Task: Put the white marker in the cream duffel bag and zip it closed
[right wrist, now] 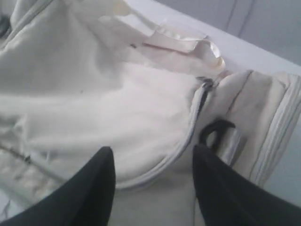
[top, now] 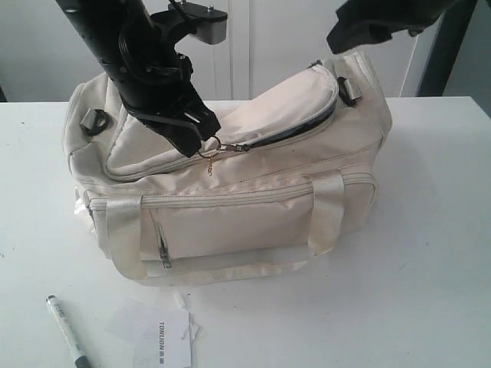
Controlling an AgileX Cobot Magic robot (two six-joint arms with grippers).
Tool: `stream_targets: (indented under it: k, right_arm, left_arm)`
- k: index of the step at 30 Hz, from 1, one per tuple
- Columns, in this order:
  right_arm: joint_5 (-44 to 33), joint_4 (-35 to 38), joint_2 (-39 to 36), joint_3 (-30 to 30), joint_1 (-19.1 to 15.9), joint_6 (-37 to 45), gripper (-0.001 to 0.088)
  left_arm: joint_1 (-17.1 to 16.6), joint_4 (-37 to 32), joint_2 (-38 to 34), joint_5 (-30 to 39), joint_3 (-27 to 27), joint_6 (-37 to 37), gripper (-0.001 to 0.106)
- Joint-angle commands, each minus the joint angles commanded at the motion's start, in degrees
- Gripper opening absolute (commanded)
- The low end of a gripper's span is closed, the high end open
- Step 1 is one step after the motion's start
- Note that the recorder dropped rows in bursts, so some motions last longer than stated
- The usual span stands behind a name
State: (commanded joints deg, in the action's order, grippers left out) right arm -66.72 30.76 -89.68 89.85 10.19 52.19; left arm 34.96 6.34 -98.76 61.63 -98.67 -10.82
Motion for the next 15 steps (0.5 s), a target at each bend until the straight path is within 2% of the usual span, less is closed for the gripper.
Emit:
stream_targets:
  k: [3, 6, 8, 12, 15]
  right_arm:
    - [-2.66, 5.81, -0.1, -3.15, 0.1, 12.77, 0.0487]
    - [-2.75, 7.93, -0.19, -6.3, 0.23, 29.28, 0.0487]
    - [-3.25, 9.53, -0.19, -7.92, 0.23, 36.81, 0.0487]
    - [-2.63, 18.65, -0.49, -10.8, 0.23, 46.97, 0.0487]
    - [-0.15, 23.69, -1.88, -12.34, 0.42, 49.26, 0.0454]
  left_arm:
    - [0.0, 0.0, 0.0, 0.25, 0.0, -0.78, 0.0]
    - [0.0, 0.0, 0.0, 0.1, 0.0, -0.91, 0.0]
    - [0.0, 0.26, 0.0, -0.36, 0.0, -0.92, 0.0]
    - [0.0, 0.53, 0.0, -0.87, 0.0, -1.17, 0.0]
    - [0.0, 0.82, 0.0, -1.26, 0.0, -1.77, 0.0]
